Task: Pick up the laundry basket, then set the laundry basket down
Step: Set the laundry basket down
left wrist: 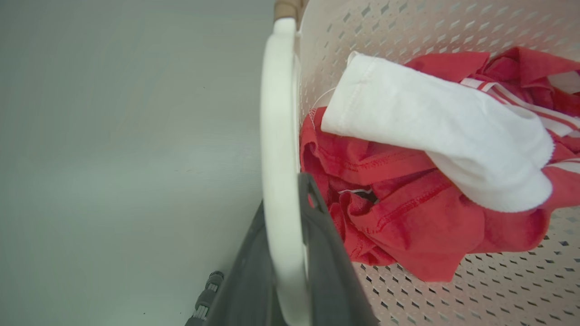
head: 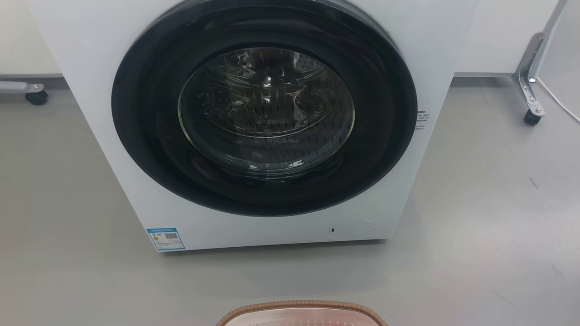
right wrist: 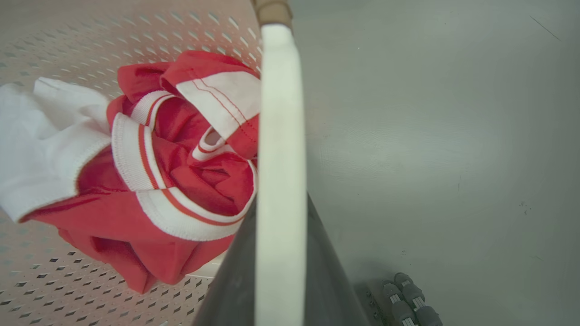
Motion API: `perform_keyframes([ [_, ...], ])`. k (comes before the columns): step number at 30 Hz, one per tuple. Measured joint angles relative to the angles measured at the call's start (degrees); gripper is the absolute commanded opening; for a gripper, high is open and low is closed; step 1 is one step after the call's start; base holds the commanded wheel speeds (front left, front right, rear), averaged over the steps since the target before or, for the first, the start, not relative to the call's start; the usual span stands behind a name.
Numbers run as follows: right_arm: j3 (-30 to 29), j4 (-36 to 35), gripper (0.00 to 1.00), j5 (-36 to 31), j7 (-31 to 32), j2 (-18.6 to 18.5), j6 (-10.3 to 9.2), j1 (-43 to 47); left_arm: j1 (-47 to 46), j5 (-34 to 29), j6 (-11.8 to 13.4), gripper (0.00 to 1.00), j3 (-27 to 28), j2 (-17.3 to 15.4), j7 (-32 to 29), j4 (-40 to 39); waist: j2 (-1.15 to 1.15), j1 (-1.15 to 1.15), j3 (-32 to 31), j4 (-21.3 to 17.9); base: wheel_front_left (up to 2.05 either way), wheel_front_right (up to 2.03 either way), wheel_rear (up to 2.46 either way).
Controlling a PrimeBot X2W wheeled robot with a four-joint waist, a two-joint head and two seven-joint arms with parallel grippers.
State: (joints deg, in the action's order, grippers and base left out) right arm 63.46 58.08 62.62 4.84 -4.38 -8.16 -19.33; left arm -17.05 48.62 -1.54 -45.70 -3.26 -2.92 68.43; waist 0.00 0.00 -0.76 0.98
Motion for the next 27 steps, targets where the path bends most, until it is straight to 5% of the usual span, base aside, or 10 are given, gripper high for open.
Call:
perform_keyframes([
  [10,0.63,0.09,0.00,1.23,-0.47,-0.09,0.00,-2.19,-1.05,0.25,0.03,0.00,-0.52,-0.11,0.21,-0.04,0.00,0.00,1.50,0.07,0.00,0.00,0.00],
  [27,-0.93,3.00,0.00,1.13,-3.50,-0.29,0.01,-17.77,-16.51,-1.91,0.56,0.00,-0.51,-0.38,1.56,-1.20,0.01,0.01,11.99,0.73,0.00,0.00,0.00],
])
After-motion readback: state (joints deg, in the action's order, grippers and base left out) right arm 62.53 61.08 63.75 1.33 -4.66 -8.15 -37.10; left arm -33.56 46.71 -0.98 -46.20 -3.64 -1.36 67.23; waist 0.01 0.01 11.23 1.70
